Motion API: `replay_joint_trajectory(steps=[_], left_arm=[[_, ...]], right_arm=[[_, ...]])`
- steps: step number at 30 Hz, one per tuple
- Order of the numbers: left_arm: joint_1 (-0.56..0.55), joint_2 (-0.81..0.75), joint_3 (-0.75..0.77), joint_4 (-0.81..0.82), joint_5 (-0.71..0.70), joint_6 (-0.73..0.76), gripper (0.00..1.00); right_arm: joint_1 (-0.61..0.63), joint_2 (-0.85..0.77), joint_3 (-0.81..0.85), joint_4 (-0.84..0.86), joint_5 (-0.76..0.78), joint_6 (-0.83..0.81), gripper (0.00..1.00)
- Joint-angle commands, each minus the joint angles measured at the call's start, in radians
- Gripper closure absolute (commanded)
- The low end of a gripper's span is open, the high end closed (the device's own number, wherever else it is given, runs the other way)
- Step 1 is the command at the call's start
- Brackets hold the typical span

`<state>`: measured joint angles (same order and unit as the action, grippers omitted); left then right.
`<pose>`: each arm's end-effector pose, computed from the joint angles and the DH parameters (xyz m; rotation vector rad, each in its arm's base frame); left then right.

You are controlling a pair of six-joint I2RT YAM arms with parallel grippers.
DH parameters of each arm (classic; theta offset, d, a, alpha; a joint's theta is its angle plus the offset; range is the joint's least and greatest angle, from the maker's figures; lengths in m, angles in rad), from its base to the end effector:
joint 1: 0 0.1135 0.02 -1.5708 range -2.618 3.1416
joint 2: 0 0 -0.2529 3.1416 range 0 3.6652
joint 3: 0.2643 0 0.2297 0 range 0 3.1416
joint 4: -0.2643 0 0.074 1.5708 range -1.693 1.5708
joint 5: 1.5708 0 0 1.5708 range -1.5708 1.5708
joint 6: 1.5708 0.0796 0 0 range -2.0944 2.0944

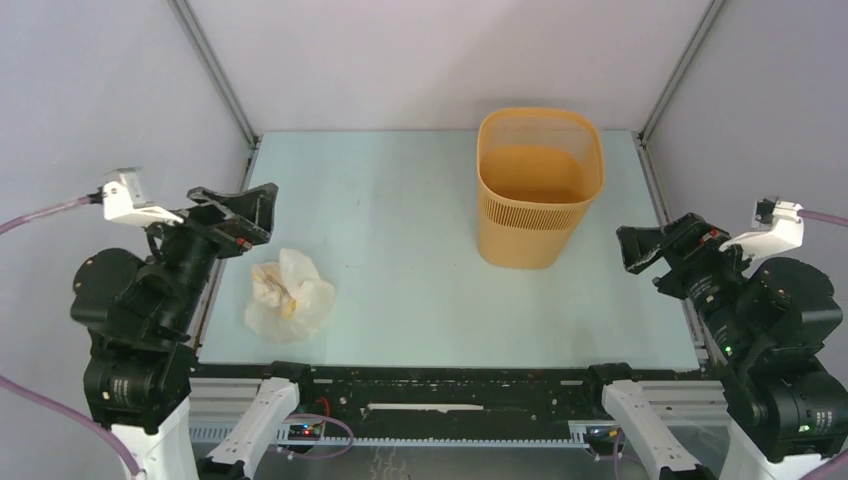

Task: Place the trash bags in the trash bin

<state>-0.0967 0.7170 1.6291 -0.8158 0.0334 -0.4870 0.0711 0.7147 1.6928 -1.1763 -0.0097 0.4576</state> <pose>0.0699 -0.0095 0.5065 -0.2627 1.4710 -0.4973 0.0535 0.0046 0.4664 0.3360 1.7537 0.3905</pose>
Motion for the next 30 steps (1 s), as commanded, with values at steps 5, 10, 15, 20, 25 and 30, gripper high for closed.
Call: replay_joint_trajectory(steps=[5, 10, 15, 20, 25, 30], left_arm=[[0.005, 0.006, -0.102, -0.096, 0.063, 0.022, 0.00], [-0.033, 0.021, -0.177, -0.122, 0.071, 0.010, 0.00], [-0.124, 0.048, -0.264, -0.167, -0.010, -0.003, 0.00], [-0.168, 0.012, -0.423, -0.146, -0.094, -0.069, 0.01], [-0.171, -0.019, -0.555, -0.247, -0.412, -0.178, 0.02], [-0.172, 0.041, -0.581, -0.329, -0.625, -0.226, 0.01]], right_arm=[[-0.044, -0.020, -0.064, -0.056, -0.071, 0.031, 0.01], [-0.049, -0.012, -0.108, -0.068, -0.098, 0.026, 0.01], [-0.050, -0.021, -0.190, -0.063, -0.191, -0.003, 0.01], [-0.053, -0.031, -0.272, -0.088, -0.226, 0.057, 0.00], [-0.053, -0.025, -0.303, -0.094, -0.330, -0.009, 0.00], [-0.009, -0.008, -0.334, -0.082, -0.476, -0.071, 0.00]])
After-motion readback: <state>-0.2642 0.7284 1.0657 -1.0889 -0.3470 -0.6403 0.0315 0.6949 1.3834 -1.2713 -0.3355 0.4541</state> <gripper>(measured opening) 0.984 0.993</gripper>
